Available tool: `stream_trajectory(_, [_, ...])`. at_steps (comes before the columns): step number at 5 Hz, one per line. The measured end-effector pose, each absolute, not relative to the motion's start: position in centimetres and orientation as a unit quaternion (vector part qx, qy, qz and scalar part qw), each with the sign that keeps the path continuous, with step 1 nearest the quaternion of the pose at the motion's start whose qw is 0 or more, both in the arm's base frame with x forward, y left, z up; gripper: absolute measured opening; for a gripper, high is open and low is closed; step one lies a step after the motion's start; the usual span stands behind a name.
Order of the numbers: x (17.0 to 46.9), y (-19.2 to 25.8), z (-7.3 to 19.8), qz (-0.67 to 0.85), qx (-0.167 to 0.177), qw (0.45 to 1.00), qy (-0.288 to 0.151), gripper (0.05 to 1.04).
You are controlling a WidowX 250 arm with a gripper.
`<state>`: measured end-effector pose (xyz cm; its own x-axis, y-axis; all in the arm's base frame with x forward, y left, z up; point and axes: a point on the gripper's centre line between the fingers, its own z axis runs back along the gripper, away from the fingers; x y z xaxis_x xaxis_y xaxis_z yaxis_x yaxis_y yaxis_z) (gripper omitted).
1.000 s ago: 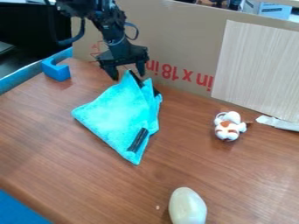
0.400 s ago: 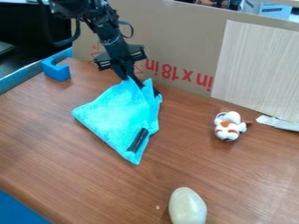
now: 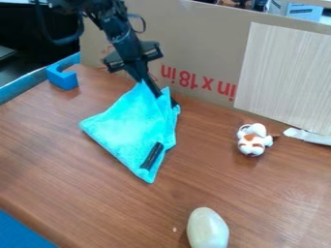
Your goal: Unfold the cloth from top to bottom
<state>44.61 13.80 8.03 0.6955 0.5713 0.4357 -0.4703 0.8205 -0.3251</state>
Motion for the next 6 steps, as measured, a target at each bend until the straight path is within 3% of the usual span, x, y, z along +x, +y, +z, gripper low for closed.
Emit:
stream_trajectory(2, [41.3, 11.5, 10.2, 0.219, -0.105, 0.92, -0.309, 0.05])
stream_trajectory(4, [34.7, 14.2, 11.8, 0.122, -0.104, 0.93, -0.331, 0.05])
stream_trajectory(5, [31.8, 11.0, 11.5, 0.1, -0.111, 0.93, -0.335, 0.05])
stream_trajectory(6, [29.4, 10.6, 11.2, 0.068, -0.114, 0.931, -0.34, 0.05])
